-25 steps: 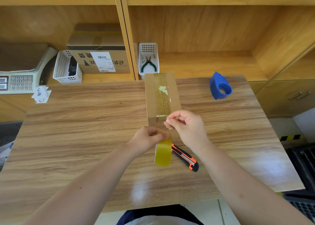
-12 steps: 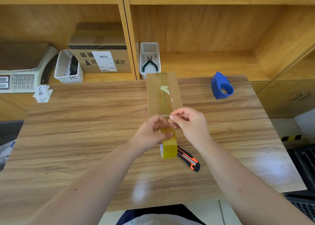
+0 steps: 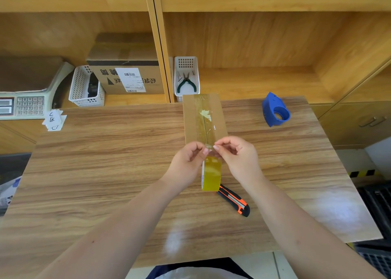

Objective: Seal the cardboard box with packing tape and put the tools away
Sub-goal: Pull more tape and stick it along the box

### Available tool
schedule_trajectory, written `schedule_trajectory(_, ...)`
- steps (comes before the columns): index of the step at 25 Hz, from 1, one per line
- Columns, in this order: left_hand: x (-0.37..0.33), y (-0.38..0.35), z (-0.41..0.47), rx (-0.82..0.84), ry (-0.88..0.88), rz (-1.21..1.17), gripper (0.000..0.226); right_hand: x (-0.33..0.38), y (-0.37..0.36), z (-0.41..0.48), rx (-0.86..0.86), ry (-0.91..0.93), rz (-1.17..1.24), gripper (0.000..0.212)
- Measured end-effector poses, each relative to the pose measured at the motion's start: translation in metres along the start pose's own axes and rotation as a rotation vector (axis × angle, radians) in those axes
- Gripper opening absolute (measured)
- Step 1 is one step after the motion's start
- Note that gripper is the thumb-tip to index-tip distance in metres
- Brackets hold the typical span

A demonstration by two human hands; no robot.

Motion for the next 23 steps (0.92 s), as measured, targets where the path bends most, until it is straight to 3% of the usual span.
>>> schedule_trajectory(7, 0.004, 0.000, -0.003, -0.120, 0.027, -0.075, 0.017, 0.013, -0.005, -0.006, -0.015, 0.114, -0.100, 0.017)
schedule_trajectory(12, -0.002, 0.002, -0.004, -0.133, 0.009, -0.008, 0.016, 0.006, -0.006, -0.002, -0.006, 0.070, -0.104, 0.029)
schedule_trajectory(18, -0.003, -0.001, -0.005, -0.147, 0.054, -0.067, 0.020, -0.011, -0.007, -0.001, -0.020, -0.022, 0.033, 0.022)
schedule_trajectory(23, -0.004, 0.005, -0.005, -0.200, 0.054, -0.127, 0.022, -0.021, -0.019, -0.005, 0.069, -0.073, 0.117, 0.038)
Point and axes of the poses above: each hand's wrist, its own z-axis towards the middle knuckle, its own y-axis out of the back of the hand, x = y × z, the point moved 9 cm from there along z, towards the middle knuckle, and after that the axes turned 3 degrees about -z, right-handed, at the moved point
